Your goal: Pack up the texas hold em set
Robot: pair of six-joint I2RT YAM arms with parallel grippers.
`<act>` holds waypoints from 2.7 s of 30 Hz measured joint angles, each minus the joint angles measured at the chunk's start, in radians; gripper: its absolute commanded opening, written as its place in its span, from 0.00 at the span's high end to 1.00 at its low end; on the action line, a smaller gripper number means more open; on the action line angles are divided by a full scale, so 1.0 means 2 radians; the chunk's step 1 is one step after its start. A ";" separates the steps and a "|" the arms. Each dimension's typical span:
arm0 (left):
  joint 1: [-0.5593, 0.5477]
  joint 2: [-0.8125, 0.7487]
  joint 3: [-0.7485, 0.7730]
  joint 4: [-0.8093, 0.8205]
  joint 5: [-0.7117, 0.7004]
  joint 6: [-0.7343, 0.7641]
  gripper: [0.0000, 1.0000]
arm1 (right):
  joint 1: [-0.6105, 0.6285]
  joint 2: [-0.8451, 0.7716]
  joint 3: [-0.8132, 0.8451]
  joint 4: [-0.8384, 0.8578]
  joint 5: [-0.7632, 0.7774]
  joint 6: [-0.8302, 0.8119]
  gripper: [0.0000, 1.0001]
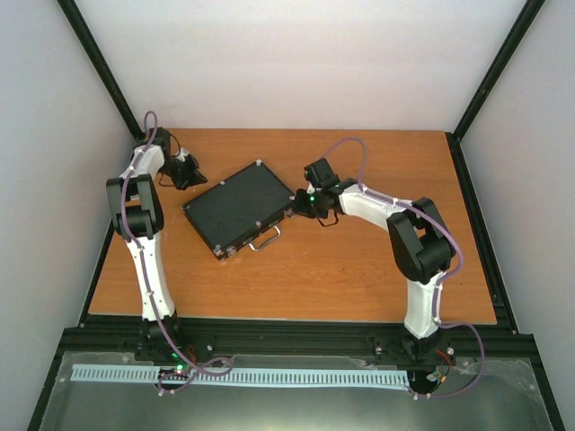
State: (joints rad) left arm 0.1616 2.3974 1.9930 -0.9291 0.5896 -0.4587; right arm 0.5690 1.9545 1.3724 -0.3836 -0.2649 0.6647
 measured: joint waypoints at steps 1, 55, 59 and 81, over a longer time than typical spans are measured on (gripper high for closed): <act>0.000 0.000 0.001 0.000 0.001 0.000 0.99 | 0.000 -0.001 -0.006 0.001 0.001 0.003 0.97; -0.065 0.057 0.049 0.025 0.038 -0.023 0.99 | -0.006 0.063 -0.116 0.272 -0.093 0.065 0.97; -0.073 0.049 0.026 0.048 0.041 -0.023 0.99 | -0.006 0.065 -0.114 0.274 -0.092 0.073 0.97; -0.061 0.036 0.058 0.002 -0.007 -0.002 0.47 | -0.013 -0.026 -0.040 0.022 -0.001 -0.055 0.42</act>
State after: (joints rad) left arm 0.0399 2.4695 2.1082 -0.9245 0.5762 -0.4618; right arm 0.5430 1.9018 1.2930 -0.3389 -0.2672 0.5556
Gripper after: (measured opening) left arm 0.331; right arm 0.212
